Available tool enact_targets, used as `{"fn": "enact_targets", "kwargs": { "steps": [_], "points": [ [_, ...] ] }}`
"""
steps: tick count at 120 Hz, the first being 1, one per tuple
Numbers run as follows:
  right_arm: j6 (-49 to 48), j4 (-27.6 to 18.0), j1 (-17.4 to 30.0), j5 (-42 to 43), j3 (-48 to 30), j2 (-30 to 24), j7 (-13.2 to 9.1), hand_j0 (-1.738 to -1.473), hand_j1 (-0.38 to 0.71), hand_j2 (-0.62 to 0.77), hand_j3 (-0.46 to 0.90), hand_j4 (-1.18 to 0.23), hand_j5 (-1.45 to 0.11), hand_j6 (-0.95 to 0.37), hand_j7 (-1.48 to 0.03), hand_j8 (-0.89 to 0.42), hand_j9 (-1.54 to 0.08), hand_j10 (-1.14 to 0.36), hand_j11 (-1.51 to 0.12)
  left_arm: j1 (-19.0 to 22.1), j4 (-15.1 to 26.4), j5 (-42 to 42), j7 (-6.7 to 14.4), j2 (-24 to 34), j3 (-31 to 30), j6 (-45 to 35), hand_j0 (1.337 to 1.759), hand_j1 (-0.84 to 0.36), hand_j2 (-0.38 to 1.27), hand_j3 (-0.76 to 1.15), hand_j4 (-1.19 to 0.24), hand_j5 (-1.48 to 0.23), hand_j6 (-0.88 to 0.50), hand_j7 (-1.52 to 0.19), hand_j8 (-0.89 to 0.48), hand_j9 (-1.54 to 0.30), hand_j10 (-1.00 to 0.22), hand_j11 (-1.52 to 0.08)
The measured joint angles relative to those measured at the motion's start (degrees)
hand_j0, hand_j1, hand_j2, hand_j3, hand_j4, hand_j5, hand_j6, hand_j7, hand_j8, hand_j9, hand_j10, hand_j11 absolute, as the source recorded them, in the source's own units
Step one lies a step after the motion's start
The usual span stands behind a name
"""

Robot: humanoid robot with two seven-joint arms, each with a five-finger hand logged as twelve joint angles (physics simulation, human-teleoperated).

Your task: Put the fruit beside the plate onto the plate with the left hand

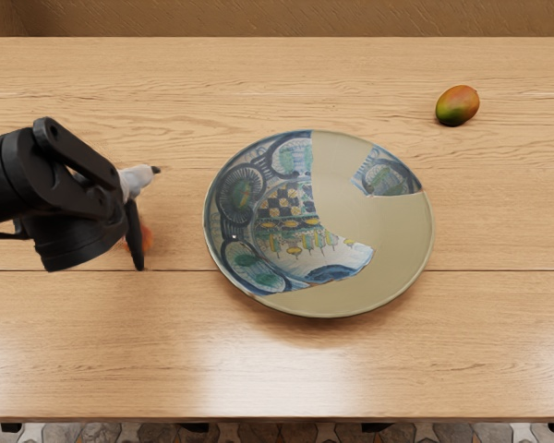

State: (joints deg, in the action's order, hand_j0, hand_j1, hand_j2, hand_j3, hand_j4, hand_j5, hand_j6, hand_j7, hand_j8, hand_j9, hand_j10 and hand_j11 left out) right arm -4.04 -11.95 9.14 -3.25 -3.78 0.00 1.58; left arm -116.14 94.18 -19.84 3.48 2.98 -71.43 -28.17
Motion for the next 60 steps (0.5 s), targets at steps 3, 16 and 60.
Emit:
{"fn": "enact_targets", "kwargs": {
  "steps": [3,16,60],
  "points": [
    [0.0,0.0,0.0,0.0,0.0,0.0,0.0,-1.658,-0.33,0.0,0.0,-0.02,-0.02,-0.02,-0.02,-0.02,-0.02,-0.02,-0.02,0.1,0.2,-0.1,0.0,0.0,-0.6,0.0,1.658,0.35,0.0,0.0,0.0,0.0,0.0,0.0,0.0,0.0,0.0,0.0],
    [0.0,0.0,0.0,0.0,0.0,0.0,0.0,-1.658,-0.33,0.0,0.0,-0.02,-0.02,-0.02,-0.02,-0.02,-0.02,-0.02,-0.02,0.5,0.8,-0.4,0.0,-0.4,-1.8,0.0,1.658,0.35,0.0,0.0,0.0,0.0,0.0,0.0,0.0,0.0,0.0,0.0],
    [0.0,0.0,0.0,0.0,0.0,0.0,0.0,-1.658,-0.33,0.0,0.0,-0.02,-0.02,-0.02,-0.02,-0.02,-0.02,-0.02,-0.02,4.0,-1.9,-4.9,-0.1,-1.9,-2.2,-1.3,1.658,0.13,0.04,0.0,-0.18,-0.23,-0.18,-0.23,-0.18,-0.23,-0.18,-0.23]
  ]
}}
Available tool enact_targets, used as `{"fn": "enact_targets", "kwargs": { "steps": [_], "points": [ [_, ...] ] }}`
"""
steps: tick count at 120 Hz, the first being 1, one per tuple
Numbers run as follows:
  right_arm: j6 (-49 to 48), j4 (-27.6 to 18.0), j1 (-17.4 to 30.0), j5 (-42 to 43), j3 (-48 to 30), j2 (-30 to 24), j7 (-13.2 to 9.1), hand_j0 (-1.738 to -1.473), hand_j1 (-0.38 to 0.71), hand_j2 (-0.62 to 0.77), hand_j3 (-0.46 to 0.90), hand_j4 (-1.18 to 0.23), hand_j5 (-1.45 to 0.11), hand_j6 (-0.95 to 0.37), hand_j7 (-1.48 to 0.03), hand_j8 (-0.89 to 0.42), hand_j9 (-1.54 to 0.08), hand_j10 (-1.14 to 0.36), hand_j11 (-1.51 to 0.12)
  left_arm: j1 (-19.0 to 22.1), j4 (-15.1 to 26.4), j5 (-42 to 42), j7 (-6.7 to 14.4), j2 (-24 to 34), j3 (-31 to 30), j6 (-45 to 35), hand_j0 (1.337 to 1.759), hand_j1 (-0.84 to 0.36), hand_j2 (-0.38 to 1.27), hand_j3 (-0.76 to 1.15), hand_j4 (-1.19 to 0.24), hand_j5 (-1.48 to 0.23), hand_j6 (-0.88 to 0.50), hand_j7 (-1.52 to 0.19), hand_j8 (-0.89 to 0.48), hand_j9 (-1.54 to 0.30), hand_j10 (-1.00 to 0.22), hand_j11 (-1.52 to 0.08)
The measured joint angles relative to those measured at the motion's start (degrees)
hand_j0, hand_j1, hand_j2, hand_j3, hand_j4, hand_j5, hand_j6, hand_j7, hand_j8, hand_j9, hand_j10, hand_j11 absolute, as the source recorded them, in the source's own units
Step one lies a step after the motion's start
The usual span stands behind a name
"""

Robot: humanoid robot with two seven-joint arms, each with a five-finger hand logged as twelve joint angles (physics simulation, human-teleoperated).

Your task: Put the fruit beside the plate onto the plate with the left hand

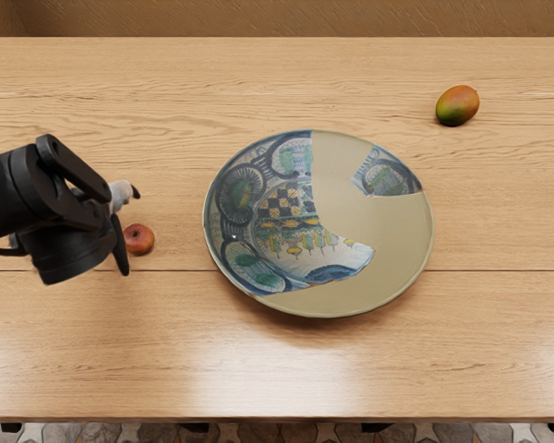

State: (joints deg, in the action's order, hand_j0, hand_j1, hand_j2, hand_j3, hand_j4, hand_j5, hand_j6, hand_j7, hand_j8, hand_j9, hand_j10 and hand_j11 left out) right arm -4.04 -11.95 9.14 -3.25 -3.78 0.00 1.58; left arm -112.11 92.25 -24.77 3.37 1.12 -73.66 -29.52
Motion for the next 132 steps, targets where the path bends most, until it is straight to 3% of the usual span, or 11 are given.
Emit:
{"fn": "enact_targets", "kwargs": {
  "steps": [6,33,132],
  "points": [
    [0.0,0.0,0.0,0.0,0.0,0.0,0.0,-1.658,-0.33,0.0,0.0,-0.02,-0.02,-0.02,-0.02,-0.02,-0.02,-0.02,-0.02,2.1,-0.5,-0.2,0.0,-0.8,0.2,0.0,1.658,0.1,0.04,0.0,-0.21,-0.27,-0.21,-0.27,-0.21,-0.27,-0.21,-0.27],
    [0.0,0.0,0.0,0.0,0.0,0.0,0.0,-1.658,-0.33,0.0,0.0,-0.02,-0.02,-0.02,-0.02,-0.02,-0.02,-0.02,-0.02,3.2,-2.5,-0.5,-0.1,-0.9,0.7,-0.1,1.658,0.0,0.06,0.0,-0.29,-0.37,-0.29,-0.37,-0.29,-0.37,-0.29,-0.37],
    [0.0,0.0,0.0,0.0,0.0,0.0,0.0,-1.658,-0.33,0.0,0.0,-0.02,-0.02,-0.02,-0.02,-0.02,-0.02,-0.02,-0.02,5.1,-4.3,-2.1,0.0,-1.1,2.6,-4.7,1.658,-0.11,0.08,0.0,-0.38,-0.49,-0.38,-0.49,-0.38,-0.49,-0.38,-0.49]
  ]
}}
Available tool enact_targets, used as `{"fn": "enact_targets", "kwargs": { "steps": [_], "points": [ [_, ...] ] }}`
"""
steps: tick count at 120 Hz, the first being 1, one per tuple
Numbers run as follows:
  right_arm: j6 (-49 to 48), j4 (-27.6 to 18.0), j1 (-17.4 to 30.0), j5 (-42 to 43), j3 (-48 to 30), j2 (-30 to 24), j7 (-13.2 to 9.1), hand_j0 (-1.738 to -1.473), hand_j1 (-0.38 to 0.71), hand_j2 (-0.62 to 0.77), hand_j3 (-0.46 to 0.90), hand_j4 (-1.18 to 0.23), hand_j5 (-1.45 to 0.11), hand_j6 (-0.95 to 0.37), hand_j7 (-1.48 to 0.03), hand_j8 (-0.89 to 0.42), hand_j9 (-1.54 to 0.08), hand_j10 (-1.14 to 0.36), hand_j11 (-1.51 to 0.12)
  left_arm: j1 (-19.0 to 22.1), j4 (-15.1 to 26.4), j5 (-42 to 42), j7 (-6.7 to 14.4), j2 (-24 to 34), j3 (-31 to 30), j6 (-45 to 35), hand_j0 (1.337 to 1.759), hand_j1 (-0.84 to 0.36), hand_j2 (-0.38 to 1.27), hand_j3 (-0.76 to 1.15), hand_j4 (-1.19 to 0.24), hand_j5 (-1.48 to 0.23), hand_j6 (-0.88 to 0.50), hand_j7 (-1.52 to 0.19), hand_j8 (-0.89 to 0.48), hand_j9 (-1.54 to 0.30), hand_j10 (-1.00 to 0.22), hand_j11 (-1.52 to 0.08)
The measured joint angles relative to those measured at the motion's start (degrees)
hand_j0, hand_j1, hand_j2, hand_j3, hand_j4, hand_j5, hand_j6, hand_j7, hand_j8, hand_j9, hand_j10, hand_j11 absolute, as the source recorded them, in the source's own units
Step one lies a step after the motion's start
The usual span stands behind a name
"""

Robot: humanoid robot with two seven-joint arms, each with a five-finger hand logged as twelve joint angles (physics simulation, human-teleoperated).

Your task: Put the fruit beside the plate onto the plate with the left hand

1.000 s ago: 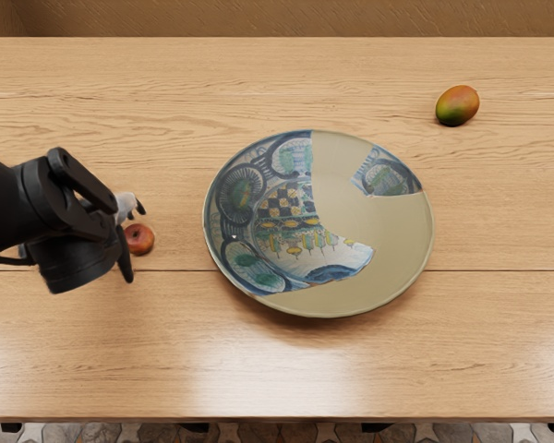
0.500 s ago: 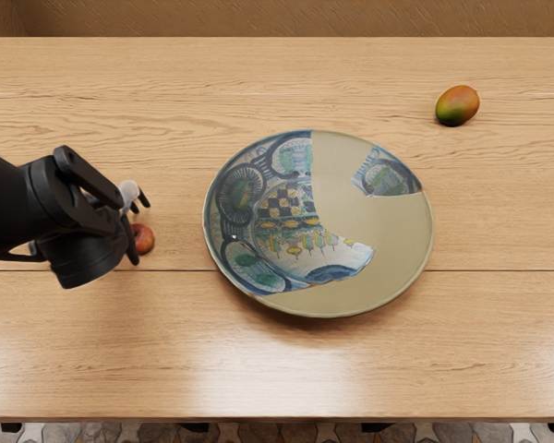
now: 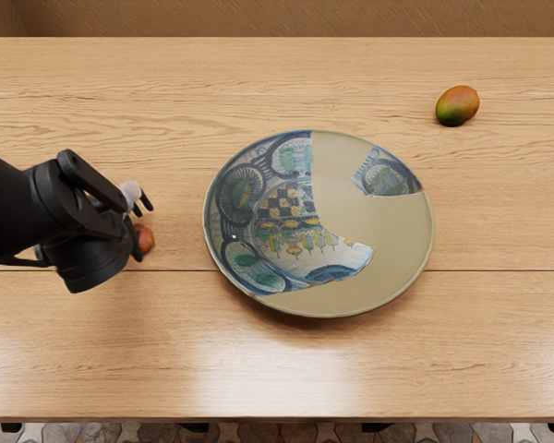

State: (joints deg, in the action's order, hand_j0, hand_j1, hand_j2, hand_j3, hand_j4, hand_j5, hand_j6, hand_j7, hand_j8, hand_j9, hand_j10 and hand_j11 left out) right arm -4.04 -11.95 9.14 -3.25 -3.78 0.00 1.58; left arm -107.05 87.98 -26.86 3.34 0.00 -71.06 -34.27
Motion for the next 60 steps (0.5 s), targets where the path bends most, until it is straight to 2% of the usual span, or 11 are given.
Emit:
{"fn": "enact_targets", "kwargs": {
  "steps": [60],
  "points": [
    [0.0,0.0,0.0,0.0,0.0,0.0,0.0,-1.658,-0.33,0.0,0.0,-0.02,-0.02,-0.02,-0.02,-0.02,-0.02,-0.02,-0.02,0.3,0.0,-1.4,0.0,0.0,0.5,-0.1,1.658,-0.15,0.08,0.0,-0.42,-0.54,-0.42,-0.54,-0.42,-0.54,-0.42,-0.54]
  ]
}}
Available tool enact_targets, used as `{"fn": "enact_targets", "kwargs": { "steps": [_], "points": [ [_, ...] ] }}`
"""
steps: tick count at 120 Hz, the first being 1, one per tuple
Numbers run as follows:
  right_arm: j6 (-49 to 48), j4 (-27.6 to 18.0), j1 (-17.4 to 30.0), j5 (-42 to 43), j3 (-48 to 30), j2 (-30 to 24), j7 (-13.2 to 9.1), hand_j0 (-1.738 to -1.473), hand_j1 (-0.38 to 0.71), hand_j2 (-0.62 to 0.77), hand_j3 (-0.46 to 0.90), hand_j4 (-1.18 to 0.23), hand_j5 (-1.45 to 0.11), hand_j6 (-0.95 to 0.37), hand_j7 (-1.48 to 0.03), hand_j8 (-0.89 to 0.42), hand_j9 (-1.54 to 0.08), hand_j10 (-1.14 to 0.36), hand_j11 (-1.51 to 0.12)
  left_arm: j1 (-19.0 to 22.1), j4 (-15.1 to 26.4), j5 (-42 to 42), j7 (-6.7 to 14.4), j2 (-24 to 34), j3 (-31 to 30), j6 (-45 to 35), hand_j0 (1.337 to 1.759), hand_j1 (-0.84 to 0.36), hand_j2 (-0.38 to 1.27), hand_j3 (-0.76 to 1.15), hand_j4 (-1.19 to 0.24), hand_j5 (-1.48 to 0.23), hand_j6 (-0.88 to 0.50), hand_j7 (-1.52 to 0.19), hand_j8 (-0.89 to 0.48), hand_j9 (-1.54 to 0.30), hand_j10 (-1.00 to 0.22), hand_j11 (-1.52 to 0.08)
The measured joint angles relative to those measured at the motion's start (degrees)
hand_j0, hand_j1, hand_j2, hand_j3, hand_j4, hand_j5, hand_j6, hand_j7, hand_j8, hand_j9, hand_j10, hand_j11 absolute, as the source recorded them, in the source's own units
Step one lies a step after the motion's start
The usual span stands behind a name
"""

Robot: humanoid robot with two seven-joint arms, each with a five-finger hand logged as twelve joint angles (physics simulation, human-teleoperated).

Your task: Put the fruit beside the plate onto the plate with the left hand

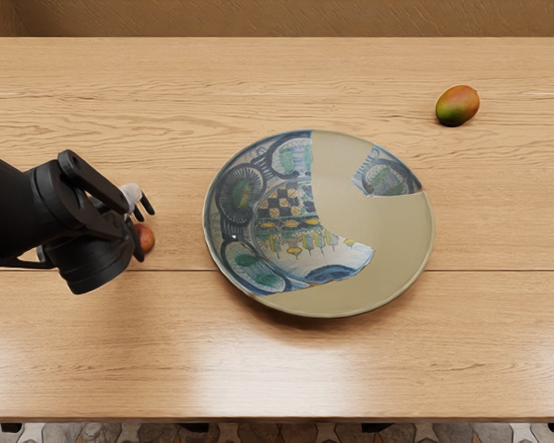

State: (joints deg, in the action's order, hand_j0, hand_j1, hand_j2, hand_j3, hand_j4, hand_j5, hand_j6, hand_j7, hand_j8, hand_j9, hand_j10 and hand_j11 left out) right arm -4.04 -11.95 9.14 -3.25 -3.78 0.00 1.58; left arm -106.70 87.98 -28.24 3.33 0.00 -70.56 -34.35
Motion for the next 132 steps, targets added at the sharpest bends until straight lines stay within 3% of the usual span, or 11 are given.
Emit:
{"fn": "enact_targets", "kwargs": {
  "steps": [37,46,73,92,112,132],
  "points": [
    [0.0,0.0,0.0,0.0,0.0,0.0,0.0,-1.658,-0.33,0.0,0.0,-0.02,-0.02,-0.02,-0.02,-0.02,-0.02,-0.02,-0.02,0.7,0.0,-0.2,-0.1,0.0,0.2,0.0,1.658,-0.18,0.09,0.0,-0.44,-0.58,-0.44,-0.58,-0.44,-0.58,-0.44,-0.58],
    [0.0,0.0,0.0,0.0,0.0,0.0,0.0,-1.658,-0.33,0.0,0.0,-0.02,-0.02,-0.02,-0.02,-0.02,-0.02,-0.02,-0.02,0.9,0.0,-1.2,-0.1,0.0,0.4,0.3,1.658,-0.27,0.11,0.0,-0.52,-0.68,-0.48,-0.68,-0.5,-0.68,-0.52,-0.68],
    [0.0,0.0,0.0,0.0,0.0,0.0,0.0,-1.658,-0.33,0.0,0.0,-0.02,-0.02,-0.02,-0.02,-0.02,-0.02,-0.02,-0.02,-0.2,0.1,-2.7,-0.8,0.0,0.7,3.0,1.652,-0.29,0.29,0.0,-0.72,-0.96,-0.42,-0.95,-0.42,-0.97,-0.71,-0.97],
    [0.0,0.0,0.0,0.0,0.0,0.0,0.0,-1.658,-0.33,0.0,0.0,-0.02,-0.02,-0.02,-0.02,-0.02,-0.02,-0.02,-0.02,-5.5,0.3,-3.3,-0.9,0.0,0.7,8.2,1.654,-0.34,0.58,0.0,-0.75,-1.05,-0.42,-1.03,-0.44,-1.03,-0.76,-1.03],
    [0.0,0.0,0.0,0.0,0.0,0.0,0.0,-1.658,-0.33,0.0,0.0,-0.02,-0.02,-0.02,-0.02,-0.02,-0.02,-0.02,-0.02,-13.9,0.8,-3.9,-0.6,2.3,0.1,14.1,1.655,-0.38,0.66,0.0,-0.76,-1.11,-0.38,-1.06,-0.42,-1.06,-0.79,-1.06],
    [0.0,0.0,0.0,0.0,0.0,0.0,0.0,-1.658,-0.33,0.0,0.0,-0.02,-0.02,-0.02,-0.02,-0.02,-0.02,-0.02,-0.02,-18.2,1.0,-4.0,-0.3,2.7,1.3,17.3,1.655,-0.41,0.75,0.0,-0.8,-1.16,-0.36,-1.11,-0.41,-1.1,-0.82,-1.1]
  ]
}}
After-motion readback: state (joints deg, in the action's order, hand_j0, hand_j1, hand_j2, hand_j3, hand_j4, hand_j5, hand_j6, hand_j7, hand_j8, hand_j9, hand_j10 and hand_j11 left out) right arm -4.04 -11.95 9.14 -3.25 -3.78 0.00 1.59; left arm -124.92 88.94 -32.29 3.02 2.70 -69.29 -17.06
